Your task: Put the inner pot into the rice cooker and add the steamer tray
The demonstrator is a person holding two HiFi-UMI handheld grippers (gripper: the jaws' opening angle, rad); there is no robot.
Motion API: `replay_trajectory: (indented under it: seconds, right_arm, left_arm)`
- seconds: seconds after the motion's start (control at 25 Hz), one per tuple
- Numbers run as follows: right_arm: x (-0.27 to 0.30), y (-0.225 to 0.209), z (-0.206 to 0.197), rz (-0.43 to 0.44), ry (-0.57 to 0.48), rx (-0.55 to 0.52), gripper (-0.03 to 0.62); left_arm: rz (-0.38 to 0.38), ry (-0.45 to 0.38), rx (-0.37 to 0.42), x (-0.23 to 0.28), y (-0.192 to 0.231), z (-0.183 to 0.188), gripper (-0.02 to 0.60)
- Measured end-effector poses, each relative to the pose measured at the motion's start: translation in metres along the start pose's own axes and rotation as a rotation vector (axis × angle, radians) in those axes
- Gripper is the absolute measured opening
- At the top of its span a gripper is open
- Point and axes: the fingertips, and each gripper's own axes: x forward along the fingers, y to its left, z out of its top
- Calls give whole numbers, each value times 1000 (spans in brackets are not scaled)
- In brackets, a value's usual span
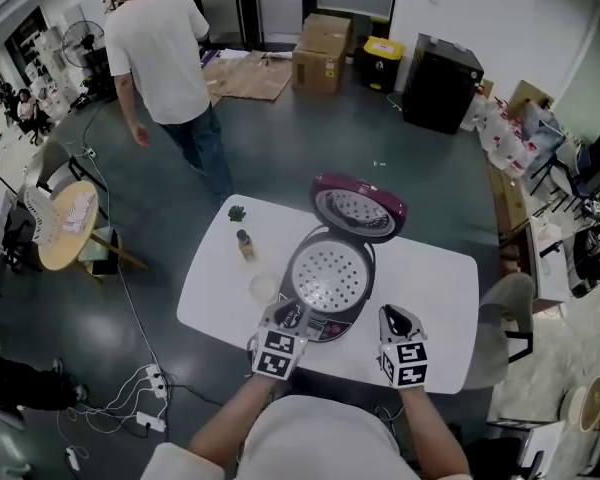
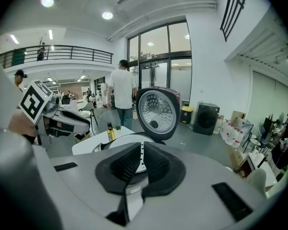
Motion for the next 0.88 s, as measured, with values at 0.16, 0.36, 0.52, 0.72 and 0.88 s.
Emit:
replay_trajectory:
  seconds: [0.16, 0.36, 0.52, 0.72, 0.88]
  right_arm:
    - [-38, 9, 2, 60, -39, -16, 12]
    - [-83, 13, 8, 110, -88, -25, 12]
    - [-109, 16, 7, 144, -119, -27, 12]
    - [-129, 29, 4, 171, -151, -27, 12]
    - [-144, 38, 2, 180, -158, -30, 12]
  left_arm:
    - [35, -28, -51, -32, -22, -5, 42]
    - [85, -59, -83, -69, -49, -5, 34]
    - [111, -82, -104, -98, -67, -4, 14]
    - [131, -117, -132, -129, -72, -14, 14]
    - [123, -156, -140, -153, -78, -10, 14]
